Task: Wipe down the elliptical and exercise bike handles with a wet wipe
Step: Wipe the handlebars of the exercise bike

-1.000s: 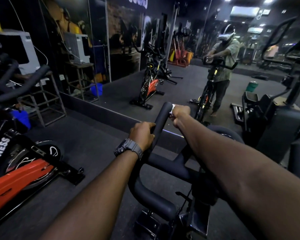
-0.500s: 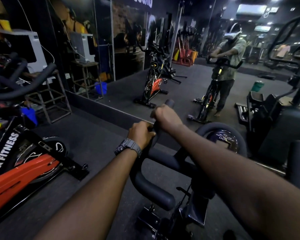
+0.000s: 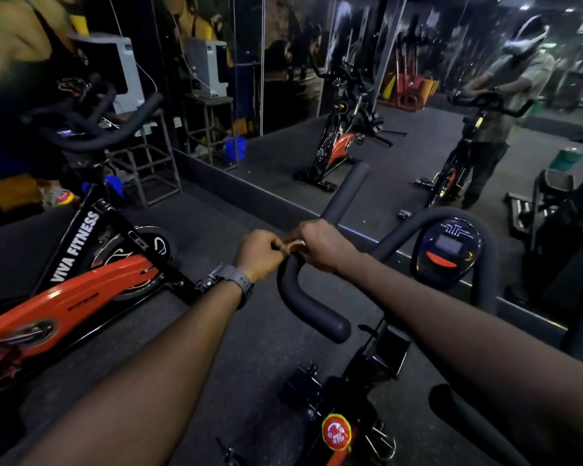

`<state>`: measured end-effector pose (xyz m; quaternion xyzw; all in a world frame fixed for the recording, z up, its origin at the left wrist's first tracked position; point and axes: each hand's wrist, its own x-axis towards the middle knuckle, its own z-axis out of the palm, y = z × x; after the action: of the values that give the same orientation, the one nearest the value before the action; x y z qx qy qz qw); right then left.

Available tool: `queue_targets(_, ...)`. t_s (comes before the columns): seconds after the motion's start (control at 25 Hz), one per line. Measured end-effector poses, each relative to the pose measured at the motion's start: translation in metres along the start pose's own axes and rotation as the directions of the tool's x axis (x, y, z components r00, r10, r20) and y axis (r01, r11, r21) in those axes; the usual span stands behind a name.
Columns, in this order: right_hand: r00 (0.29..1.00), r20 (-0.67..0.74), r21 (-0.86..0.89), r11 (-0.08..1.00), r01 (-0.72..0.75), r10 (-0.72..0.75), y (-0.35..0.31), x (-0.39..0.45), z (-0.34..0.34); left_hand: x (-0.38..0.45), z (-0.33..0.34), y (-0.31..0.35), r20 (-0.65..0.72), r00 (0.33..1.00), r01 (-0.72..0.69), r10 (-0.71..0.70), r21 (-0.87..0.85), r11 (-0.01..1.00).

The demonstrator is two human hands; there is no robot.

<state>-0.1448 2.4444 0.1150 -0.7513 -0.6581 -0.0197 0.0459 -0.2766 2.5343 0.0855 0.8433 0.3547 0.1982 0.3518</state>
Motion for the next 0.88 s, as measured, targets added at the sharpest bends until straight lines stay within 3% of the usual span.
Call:
queue_targets(0.16,0.988,-0.074,0.009,0.990,-0.139,0.139,0.007,0.004,-0.010,-0.024,-0.001,-0.002,-0.010,0.995,0.095,-0.097,-0.087,0.992)
queue_targets(0.32,0.995,0.065,0.074,0.994,0.075,-0.080,-0.015,-0.007,0.001,-0.039,-0.001,-0.006,-0.043,0.987,0.150,-0.156,-0.121,0.981)
queue_targets(0.4,0.998,0.053,0.095,0.995,0.016,-0.021,-0.011,-0.005,-0.003,-0.047,0.006,-0.010,-0.035,0.974,0.200,-0.222,-0.318,0.927)
queue_targets(0.48,0.999,-0.022,0.070,0.997,-0.045,0.046,-0.013,-0.011,-0.002,-0.053,0.011,-0.006,-0.006,0.950,0.261,-0.313,-0.538,0.802)
queue_targets(0.56,0.993,0.032,0.097,0.990,0.107,-0.110,-0.029,-0.028,0.000,-0.058,0.010,-0.003,0.006,0.927,0.294,-0.375,-0.633,0.716)
queue_targets(0.64,0.932,0.176,0.113,0.947,0.301,-0.317,-0.045,-0.046,0.001,-0.062,0.007,-0.001,-0.025,0.923,0.282,-0.384,-0.636,0.718)
queue_targets(0.68,0.925,0.186,0.072,0.944,0.323,-0.331,-0.048,-0.047,-0.002,-0.064,0.008,-0.001,-0.032,0.923,0.278,-0.385,-0.636,0.720)
queue_targets(0.8,0.993,0.000,0.036,0.992,0.121,-0.121,-0.040,-0.033,-0.008,-0.071,0.016,0.004,0.010,0.922,0.280,-0.387,-0.706,0.650)
queue_targets(0.88,0.990,-0.020,0.082,0.986,0.143,-0.142,-0.039,-0.047,-0.008,-0.077,0.020,0.007,-0.017,0.930,0.265,-0.367,-0.662,0.701)
